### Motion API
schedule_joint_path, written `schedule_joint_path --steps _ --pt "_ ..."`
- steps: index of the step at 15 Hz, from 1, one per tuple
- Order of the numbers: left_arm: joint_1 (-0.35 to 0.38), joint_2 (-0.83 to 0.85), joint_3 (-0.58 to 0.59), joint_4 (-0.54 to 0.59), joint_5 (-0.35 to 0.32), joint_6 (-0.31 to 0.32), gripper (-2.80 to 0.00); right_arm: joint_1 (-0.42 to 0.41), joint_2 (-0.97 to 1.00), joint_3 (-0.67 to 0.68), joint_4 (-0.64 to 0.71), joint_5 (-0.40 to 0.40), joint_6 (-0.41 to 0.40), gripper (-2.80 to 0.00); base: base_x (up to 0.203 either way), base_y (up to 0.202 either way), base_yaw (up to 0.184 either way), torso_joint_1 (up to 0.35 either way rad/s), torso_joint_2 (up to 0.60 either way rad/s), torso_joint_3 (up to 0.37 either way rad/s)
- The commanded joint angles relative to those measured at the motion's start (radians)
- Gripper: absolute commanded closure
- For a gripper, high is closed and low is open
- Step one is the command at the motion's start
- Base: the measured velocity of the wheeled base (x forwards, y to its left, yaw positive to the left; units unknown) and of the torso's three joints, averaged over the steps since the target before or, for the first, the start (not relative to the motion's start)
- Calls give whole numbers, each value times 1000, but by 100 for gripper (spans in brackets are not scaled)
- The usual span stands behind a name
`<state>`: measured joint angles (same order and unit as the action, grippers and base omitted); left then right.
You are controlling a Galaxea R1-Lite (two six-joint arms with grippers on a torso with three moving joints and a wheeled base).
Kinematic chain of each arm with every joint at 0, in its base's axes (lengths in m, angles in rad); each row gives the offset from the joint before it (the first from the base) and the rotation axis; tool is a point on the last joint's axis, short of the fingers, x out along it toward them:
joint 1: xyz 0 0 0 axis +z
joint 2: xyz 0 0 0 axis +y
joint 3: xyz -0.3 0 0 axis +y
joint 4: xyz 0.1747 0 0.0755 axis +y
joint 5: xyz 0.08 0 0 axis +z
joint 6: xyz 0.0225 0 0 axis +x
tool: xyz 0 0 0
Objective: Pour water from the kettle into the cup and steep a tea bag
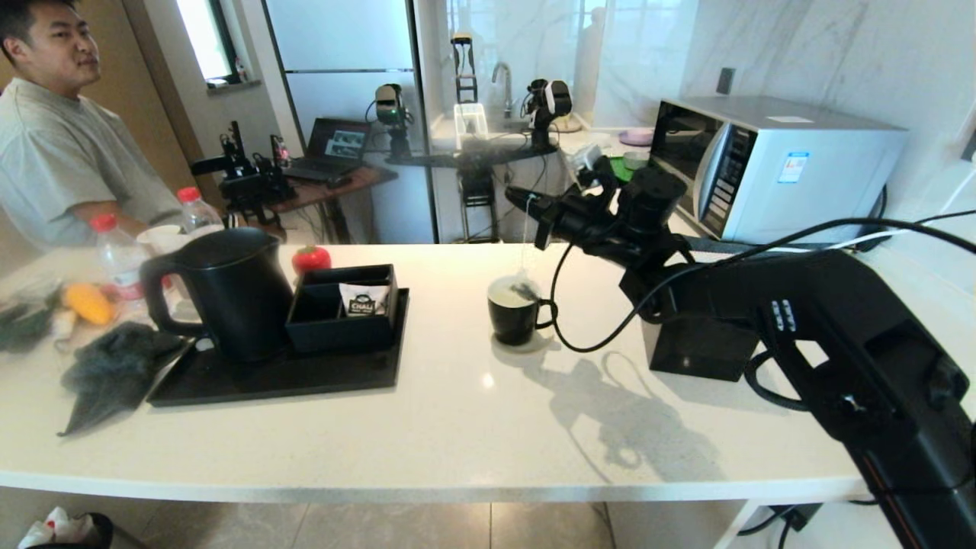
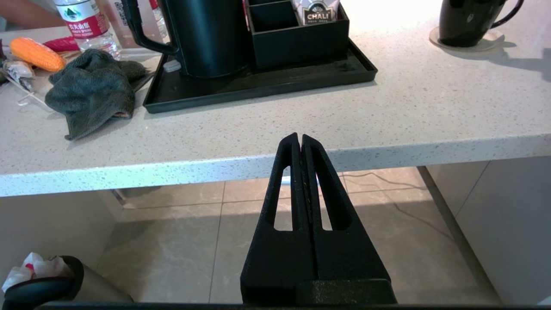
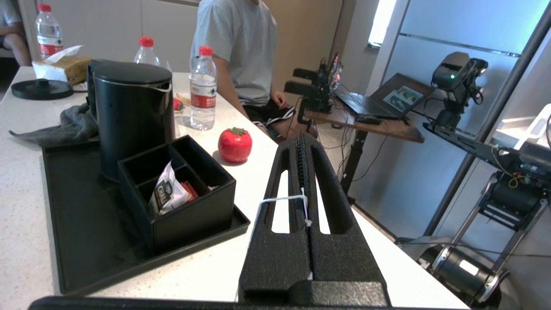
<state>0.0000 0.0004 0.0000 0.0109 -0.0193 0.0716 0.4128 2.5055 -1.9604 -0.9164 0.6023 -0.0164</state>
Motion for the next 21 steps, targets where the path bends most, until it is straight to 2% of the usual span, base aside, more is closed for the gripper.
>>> schedule_joint_path --steps 1,15,21 --pt "0 0 0 0 -1 0 0 1 28 0 -15 2 1 0 0 0 0 0 0 0" --pt "0 0 0 0 -1 0 0 0 167 3 -90 2 0 0 0 0 0 0 0 0" --pt "0 0 0 0 -1 0 0 -2 149 3 -93 -1 -1 0 0 0 0 0 0 0"
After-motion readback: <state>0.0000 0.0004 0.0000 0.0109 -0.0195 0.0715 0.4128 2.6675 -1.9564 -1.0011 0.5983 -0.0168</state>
